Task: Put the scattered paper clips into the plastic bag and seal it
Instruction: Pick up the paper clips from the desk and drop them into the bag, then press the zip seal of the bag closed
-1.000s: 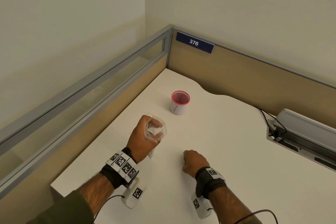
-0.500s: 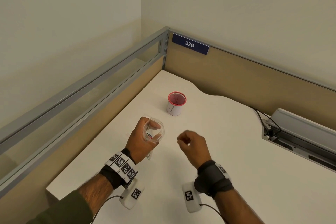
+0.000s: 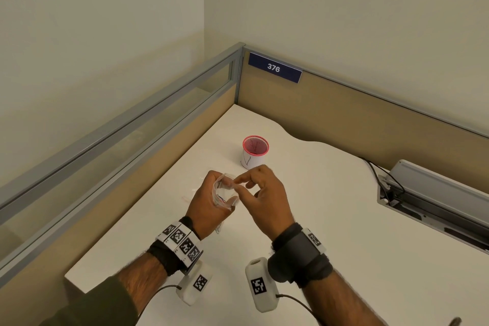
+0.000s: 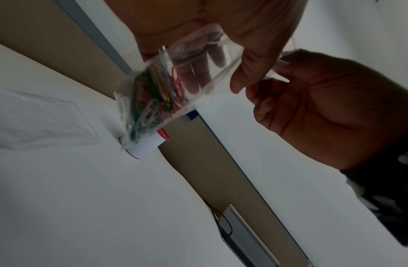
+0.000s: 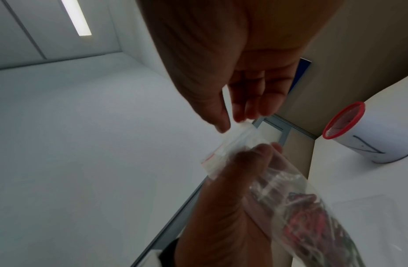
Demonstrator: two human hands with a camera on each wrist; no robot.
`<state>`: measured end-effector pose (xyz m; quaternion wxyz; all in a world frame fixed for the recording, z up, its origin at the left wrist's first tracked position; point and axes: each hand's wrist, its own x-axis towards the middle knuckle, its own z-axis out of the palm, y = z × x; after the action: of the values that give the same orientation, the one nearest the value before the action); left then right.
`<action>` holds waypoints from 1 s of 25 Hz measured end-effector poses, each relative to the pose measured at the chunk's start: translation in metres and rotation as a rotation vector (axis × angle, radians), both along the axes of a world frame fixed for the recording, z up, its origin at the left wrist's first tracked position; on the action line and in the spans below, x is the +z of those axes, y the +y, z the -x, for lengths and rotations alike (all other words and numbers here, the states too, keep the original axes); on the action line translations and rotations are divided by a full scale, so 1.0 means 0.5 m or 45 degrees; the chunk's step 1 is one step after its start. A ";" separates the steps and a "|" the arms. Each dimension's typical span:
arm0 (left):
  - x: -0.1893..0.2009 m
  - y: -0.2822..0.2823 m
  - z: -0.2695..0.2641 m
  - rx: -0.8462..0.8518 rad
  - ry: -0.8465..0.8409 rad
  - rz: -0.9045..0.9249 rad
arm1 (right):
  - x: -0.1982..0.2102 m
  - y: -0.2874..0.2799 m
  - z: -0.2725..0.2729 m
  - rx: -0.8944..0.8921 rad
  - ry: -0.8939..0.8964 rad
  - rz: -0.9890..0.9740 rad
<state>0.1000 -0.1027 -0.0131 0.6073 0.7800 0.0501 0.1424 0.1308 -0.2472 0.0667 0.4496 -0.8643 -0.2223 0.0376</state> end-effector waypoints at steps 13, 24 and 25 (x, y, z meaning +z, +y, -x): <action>0.018 -0.005 0.023 -0.107 -0.055 0.134 | 0.011 -0.004 -0.017 -0.082 0.397 -0.107; 0.008 0.036 0.044 -0.227 0.086 0.264 | 0.037 -0.043 -0.045 0.055 0.518 -0.060; 0.009 0.028 0.048 -0.202 0.048 0.157 | 0.036 -0.045 -0.044 0.066 0.520 -0.056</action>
<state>0.0759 -0.0886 -0.0084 0.6623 0.7453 0.0083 0.0758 0.1526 -0.2700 0.0845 0.5030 -0.8226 -0.1496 0.2189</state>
